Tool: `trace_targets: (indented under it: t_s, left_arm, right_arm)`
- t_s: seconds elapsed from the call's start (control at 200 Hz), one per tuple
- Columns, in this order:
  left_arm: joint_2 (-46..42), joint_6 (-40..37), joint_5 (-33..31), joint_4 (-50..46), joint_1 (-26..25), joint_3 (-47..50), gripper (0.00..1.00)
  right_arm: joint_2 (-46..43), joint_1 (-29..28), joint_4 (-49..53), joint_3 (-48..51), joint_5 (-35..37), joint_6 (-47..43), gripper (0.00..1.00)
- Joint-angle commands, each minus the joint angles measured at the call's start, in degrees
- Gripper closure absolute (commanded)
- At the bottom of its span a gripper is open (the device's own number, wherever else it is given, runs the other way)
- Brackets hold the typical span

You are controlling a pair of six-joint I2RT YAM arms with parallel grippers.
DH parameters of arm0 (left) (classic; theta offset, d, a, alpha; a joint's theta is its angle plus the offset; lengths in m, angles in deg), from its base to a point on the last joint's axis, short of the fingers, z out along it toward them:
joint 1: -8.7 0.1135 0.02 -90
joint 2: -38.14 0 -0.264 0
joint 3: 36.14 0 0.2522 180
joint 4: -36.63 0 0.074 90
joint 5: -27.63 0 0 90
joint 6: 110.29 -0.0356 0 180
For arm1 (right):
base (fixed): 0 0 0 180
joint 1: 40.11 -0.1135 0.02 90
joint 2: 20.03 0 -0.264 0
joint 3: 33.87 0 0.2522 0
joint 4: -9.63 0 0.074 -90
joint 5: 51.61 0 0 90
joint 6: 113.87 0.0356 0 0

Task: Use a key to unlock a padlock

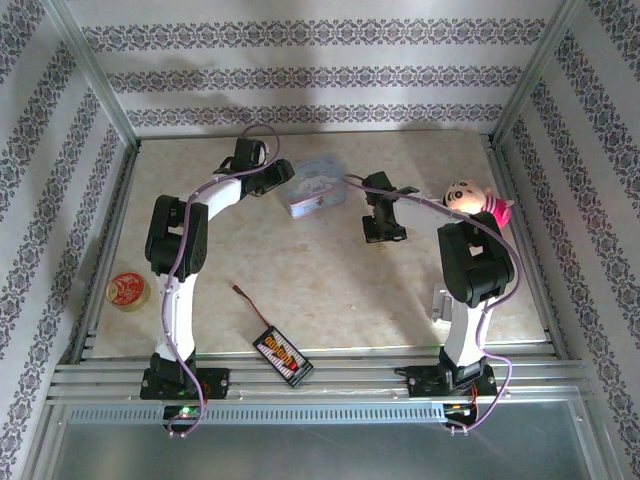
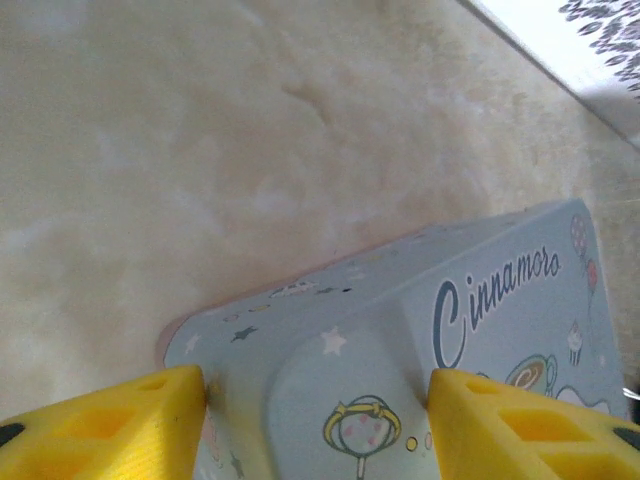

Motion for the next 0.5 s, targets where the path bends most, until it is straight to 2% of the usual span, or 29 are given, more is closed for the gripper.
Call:
trace_targets:
  t_s: [0.0, 0.295, 0.405, 0.5]
  left_arm:
    - [3.4, 3.6, 5.2, 7.6, 0.8, -3.8, 0.39]
    - [11.0, 16.1, 10.1, 21.2, 0.8, -10.9, 0.28]
    - [8.6, 14.6, 8.3, 19.6, 1.0, -9.3, 0.23]
    - [3.3, 11.2, 4.3, 17.4, 1.3, -3.8, 0.18]
  right_arm:
    - [1.7, 0.6, -0.6, 0.7, -1.8, -0.4, 0.92]
    - [1.0, 0.6, -1.5, 1.6, -2.6, 0.1, 0.91]
    - [0.9, 0.7, -1.9, 1.7, -2.9, 0.3, 0.87]
    - [0.8, 0.7, -2.7, 2.1, -3.4, 0.5, 0.81]
